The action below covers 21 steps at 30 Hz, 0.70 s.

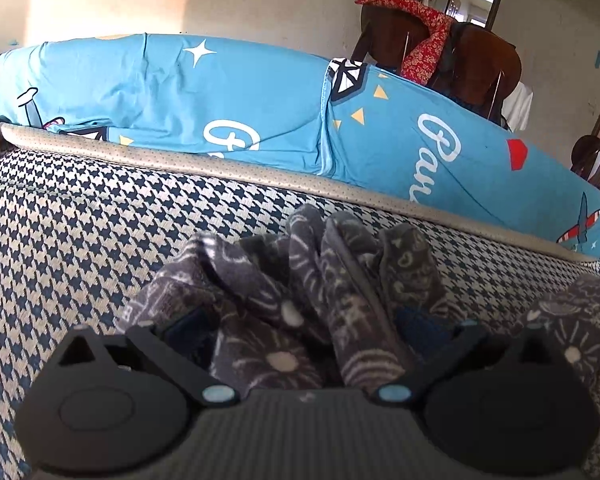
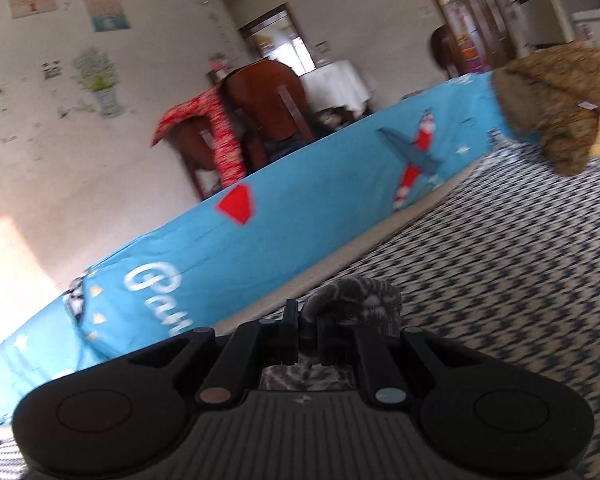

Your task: Fold clothes

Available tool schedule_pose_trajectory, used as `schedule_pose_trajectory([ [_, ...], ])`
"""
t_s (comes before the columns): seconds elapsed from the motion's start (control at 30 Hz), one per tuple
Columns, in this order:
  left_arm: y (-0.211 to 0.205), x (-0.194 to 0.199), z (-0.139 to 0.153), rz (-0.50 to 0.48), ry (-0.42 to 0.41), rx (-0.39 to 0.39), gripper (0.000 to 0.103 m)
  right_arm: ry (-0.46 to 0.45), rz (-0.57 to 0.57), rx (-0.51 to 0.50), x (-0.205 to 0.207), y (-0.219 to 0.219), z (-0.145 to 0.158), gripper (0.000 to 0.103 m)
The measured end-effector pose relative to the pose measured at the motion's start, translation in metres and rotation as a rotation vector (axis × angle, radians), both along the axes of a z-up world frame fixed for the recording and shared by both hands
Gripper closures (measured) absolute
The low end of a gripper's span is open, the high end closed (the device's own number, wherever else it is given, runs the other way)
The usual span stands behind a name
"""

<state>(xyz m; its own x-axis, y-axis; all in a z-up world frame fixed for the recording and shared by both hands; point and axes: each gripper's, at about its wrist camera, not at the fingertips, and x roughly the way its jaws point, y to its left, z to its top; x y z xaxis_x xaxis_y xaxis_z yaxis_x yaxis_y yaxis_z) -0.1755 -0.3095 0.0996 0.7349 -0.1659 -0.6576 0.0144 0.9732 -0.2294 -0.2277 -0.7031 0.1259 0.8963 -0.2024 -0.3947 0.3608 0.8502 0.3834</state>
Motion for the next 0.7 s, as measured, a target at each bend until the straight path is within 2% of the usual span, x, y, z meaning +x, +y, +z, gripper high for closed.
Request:
schedule_pose_trajectory([
  [0.2, -0.001, 0.001, 0.000, -0.002, -0.008, -0.004, 0.000, 0.006, -0.088, -0.048, -0.016, -0.023, 0.004, 0.093],
  [0.43, -0.003, -0.002, 0.005, -0.020, -0.041, -0.013, 0.000, 0.032, -0.223, -0.036, -0.028, -0.045, 0.003, 0.096],
  [0.5, -0.003, -0.001, 0.004, -0.010, -0.034, -0.003, 0.000, 0.072, -0.267, -0.020, -0.030, -0.052, 0.000, 0.096],
  [0.63, -0.003, 0.002, -0.003, -0.007, 0.003, -0.005, 0.000, 0.166, -0.268, 0.066, -0.029, -0.064, -0.014, 0.094],
  [0.7, -0.005, 0.003, -0.007, -0.006, 0.018, 0.013, 0.000, 0.206, -0.264, 0.052, -0.030, -0.063, -0.015, 0.086],
])
